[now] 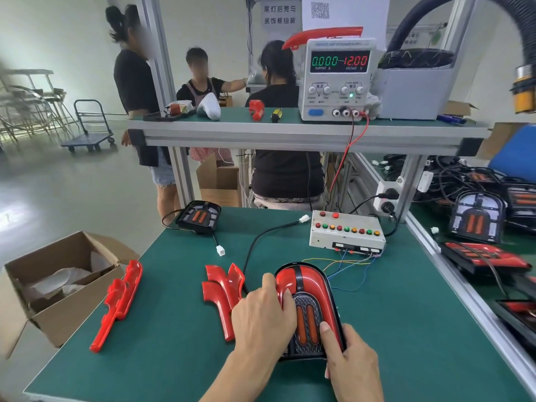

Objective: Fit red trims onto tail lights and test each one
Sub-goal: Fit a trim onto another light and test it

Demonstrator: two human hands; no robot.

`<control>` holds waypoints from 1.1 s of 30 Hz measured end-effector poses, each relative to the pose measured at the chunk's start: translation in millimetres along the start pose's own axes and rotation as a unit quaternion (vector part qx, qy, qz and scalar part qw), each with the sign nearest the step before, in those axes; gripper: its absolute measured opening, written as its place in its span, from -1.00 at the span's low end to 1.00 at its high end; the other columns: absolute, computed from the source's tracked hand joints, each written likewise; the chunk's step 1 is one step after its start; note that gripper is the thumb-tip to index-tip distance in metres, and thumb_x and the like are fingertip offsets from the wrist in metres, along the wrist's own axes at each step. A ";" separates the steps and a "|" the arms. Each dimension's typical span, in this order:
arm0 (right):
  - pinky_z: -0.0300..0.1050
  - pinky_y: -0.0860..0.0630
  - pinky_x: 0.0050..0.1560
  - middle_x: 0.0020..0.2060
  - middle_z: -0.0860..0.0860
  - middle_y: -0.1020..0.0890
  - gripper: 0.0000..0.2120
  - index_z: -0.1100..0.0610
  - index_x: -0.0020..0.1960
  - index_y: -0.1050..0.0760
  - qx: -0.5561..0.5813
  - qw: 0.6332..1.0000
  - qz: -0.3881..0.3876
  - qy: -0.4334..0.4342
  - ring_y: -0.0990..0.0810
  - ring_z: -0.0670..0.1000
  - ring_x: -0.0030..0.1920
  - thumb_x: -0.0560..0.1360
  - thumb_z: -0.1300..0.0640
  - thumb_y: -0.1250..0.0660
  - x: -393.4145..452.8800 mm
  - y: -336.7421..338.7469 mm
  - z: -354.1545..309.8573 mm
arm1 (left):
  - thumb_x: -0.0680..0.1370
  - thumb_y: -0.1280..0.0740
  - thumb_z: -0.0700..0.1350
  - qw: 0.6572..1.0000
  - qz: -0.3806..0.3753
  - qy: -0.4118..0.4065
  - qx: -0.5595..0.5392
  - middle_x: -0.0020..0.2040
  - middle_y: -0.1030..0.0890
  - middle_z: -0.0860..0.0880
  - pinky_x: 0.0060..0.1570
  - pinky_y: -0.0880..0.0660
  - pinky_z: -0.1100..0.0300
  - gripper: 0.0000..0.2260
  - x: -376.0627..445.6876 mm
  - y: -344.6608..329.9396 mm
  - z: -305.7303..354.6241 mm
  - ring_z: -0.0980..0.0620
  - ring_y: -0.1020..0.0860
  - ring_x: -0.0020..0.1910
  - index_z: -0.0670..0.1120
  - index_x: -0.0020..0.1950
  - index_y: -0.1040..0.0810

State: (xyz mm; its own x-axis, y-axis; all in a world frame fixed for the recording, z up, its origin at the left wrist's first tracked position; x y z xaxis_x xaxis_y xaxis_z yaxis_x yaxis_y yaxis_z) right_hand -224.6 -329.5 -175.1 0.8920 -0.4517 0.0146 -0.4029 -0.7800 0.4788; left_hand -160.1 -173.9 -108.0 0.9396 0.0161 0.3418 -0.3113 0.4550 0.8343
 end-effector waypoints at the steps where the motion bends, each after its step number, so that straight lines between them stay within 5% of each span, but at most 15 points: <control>1: -0.23 -0.41 -0.33 -0.41 0.00 -0.61 -0.73 -0.06 -0.10 -0.52 -0.003 1.000 0.001 0.003 -0.62 -0.05 -0.34 0.58 -0.24 -0.24 0.3 0.0 -0.2 | 0.63 -0.12 0.15 1.000 -0.002 -0.001 0.009 -0.41 -0.51 0.05 -0.47 -0.17 0.15 -0.79 0.3 -0.7 0.0 0.00 -0.53 -0.40 0.04 -0.07 -0.28; 7: -0.19 -0.45 -0.30 -0.42 0.01 -0.62 -0.73 -0.08 -0.11 -0.51 -0.004 1.000 0.004 0.007 -0.63 -0.04 -0.34 0.57 -0.25 -0.23 -1.6 -0.6 -1.3 | 0.66 -0.07 0.14 0.999 -0.011 -0.002 0.041 -0.39 -0.44 0.08 -0.47 -0.15 0.17 -0.79 6.0 -7.3 2.3 0.02 -0.42 -0.42 0.03 -0.05 -0.26; 11: -0.18 -0.48 -0.27 -0.41 0.01 -0.63 -0.73 -0.06 -0.09 -0.53 0.000 1.000 0.003 0.007 -0.63 -0.05 -0.32 0.58 -0.23 -0.24 -1.7 2.3 -3.4 | 0.64 -0.10 0.17 1.000 -0.004 0.002 0.012 -0.40 -0.50 0.08 -0.43 -0.41 0.14 -0.80 2.7 -13.8 1.3 0.05 -0.55 -0.42 0.06 0.03 -0.25; 14: -0.21 -0.47 -0.29 -0.44 0.01 -0.63 -0.73 -0.07 -0.07 -0.54 0.004 1.000 0.002 0.014 -0.63 -0.09 -0.37 0.58 -0.24 -0.24 -3.4 3.3 -4.8 | 0.61 -0.20 0.16 1.000 0.024 -0.001 -0.014 -0.44 -0.41 0.09 -0.46 -0.36 0.12 -0.80 -4.4 -16.0 -3.4 0.03 -0.55 -0.42 0.07 0.03 -0.28; 25: -0.39 -0.42 -0.41 -0.51 -0.03 -0.62 -0.77 -0.05 -0.08 -0.55 0.034 0.999 0.004 0.013 -0.58 -0.13 -0.51 0.60 -0.17 -0.26 -4.5 5.2 -6.1 | 0.59 -0.38 -0.07 0.964 0.073 -0.034 -0.253 -0.03 -0.41 0.11 -0.13 -0.52 0.18 -0.82 -16.0 -18.4 -9.9 0.15 -0.48 -0.06 0.07 0.18 -0.51; 27: -0.40 -0.42 -0.43 -0.50 0.00 -0.63 -0.77 -0.06 -0.07 -0.56 0.039 0.999 0.002 0.011 -0.58 -0.12 -0.51 0.60 -0.17 -0.26 -4.3 6.2 -5.4 | 0.56 -0.41 -0.04 0.938 0.024 0.017 -0.345 0.05 -0.45 0.13 0.00 -0.55 0.15 -0.72 -15.4 -20.3 -13.7 0.17 -0.52 0.02 0.18 0.21 -0.46; 29: -0.38 -0.41 -0.45 -0.49 0.01 -0.63 -0.78 -0.06 -0.08 -0.57 0.048 0.999 0.005 0.005 -0.59 -0.11 -0.51 0.60 -0.17 -0.26 -3.6 7.2 -5.3 | 0.47 -0.47 0.08 0.869 -0.079 0.127 -0.471 0.12 -0.56 0.05 0.06 -0.62 0.03 -0.57 -13.9 -23.1 -17.0 0.09 -0.62 0.05 0.25 0.27 -0.39; 31: -0.31 -0.45 -0.40 -0.47 -0.01 -0.65 -0.77 -0.07 -0.11 -0.59 0.052 0.999 0.008 0.000 -0.60 -0.10 -0.49 0.59 -0.16 -0.28 -2.6 7.3 -4.7 | 0.40 -0.54 0.11 0.784 -0.175 0.210 -0.558 0.14 -0.66 -0.07 0.14 -0.62 -0.06 -0.40 -13.1 -28.1 -22.4 -0.03 -0.68 0.07 0.12 0.37 -0.39; 33: -0.18 -0.50 -0.33 -0.45 -0.03 -0.66 -0.76 -0.06 -0.13 -0.61 0.061 0.998 0.010 -0.006 -0.61 -0.08 -0.48 0.57 -0.17 -0.30 -1.7 7.1 -3.6 | 0.46 -0.54 0.06 0.711 -0.274 0.225 -0.607 0.14 -0.70 -0.14 0.20 -0.59 -0.08 -0.46 -14.7 -26.2 -21.7 -0.10 -0.69 0.12 -0.10 0.35 -0.50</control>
State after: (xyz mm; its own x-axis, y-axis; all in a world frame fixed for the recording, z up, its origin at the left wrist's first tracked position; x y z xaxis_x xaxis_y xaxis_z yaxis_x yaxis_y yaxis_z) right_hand -228.3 -332.7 -168.5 0.8811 -0.4728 0.0120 -0.4437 -0.8175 0.3672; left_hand -162.7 -166.8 -144.3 0.9076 -0.3009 -0.2928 0.2145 0.9319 -0.2925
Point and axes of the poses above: each hand's wrist, its own x-axis towards the middle knuckle, its own y-axis out of the back of the hand, z = x × y, the point moved 3 cm from there along x, towards the middle knuckle
